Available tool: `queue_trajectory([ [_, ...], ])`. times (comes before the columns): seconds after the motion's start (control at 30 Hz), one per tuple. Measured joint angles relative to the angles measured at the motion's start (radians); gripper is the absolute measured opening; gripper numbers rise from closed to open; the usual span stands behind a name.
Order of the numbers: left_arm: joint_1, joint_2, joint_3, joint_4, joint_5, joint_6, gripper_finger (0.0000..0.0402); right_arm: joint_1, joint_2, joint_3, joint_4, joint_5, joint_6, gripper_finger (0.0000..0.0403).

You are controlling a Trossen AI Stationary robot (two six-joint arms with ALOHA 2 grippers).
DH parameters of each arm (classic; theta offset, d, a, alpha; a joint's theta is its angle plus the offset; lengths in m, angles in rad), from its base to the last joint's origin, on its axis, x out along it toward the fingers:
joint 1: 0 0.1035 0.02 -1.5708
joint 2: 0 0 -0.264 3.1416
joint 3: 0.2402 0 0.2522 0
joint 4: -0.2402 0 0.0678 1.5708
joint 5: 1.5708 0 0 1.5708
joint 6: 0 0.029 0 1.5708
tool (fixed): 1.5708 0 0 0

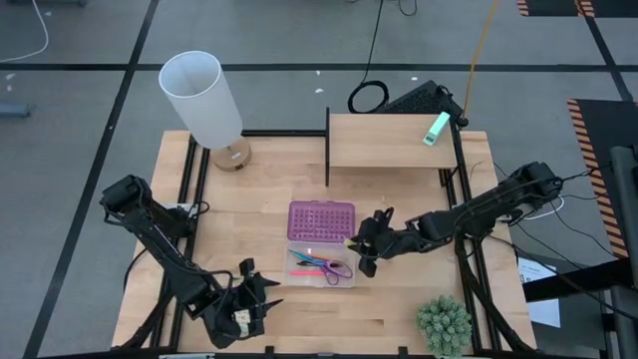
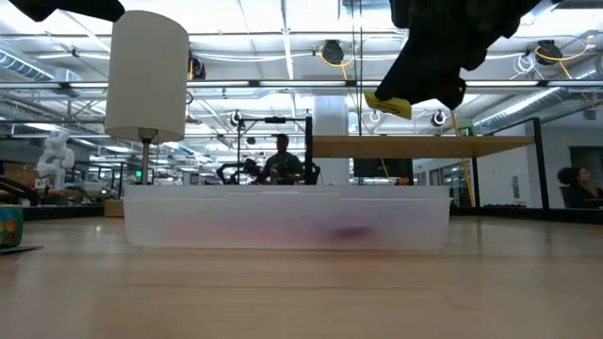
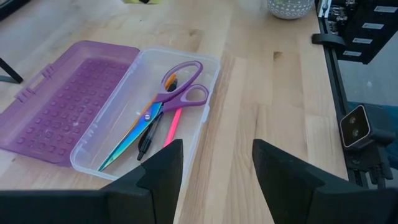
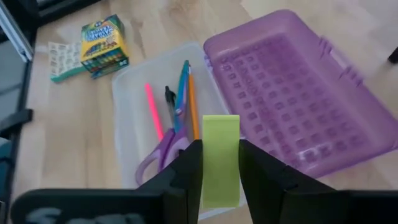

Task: Pack school essentials
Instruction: Put the yellow eraser into the violet plastic pencil case

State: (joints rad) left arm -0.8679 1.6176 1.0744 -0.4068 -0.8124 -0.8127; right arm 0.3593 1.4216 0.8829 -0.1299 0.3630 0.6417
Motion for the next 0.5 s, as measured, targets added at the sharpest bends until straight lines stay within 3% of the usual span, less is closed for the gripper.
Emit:
queue_trajectory([
  [0.3, 0.006, 0.000, 0.000, 0.000, 0.000, 0.000, 0.0198, -0.005, 0.097, 0.000, 0.116, -0.027, -0.163, 0.0091],
  [0.5, 0.006, 0.000, 0.000, 0.000, 0.000, 0.000, 0.0198, -0.019, 0.150, 0.000, 0.124, -0.052, -0.163, 0.0091],
])
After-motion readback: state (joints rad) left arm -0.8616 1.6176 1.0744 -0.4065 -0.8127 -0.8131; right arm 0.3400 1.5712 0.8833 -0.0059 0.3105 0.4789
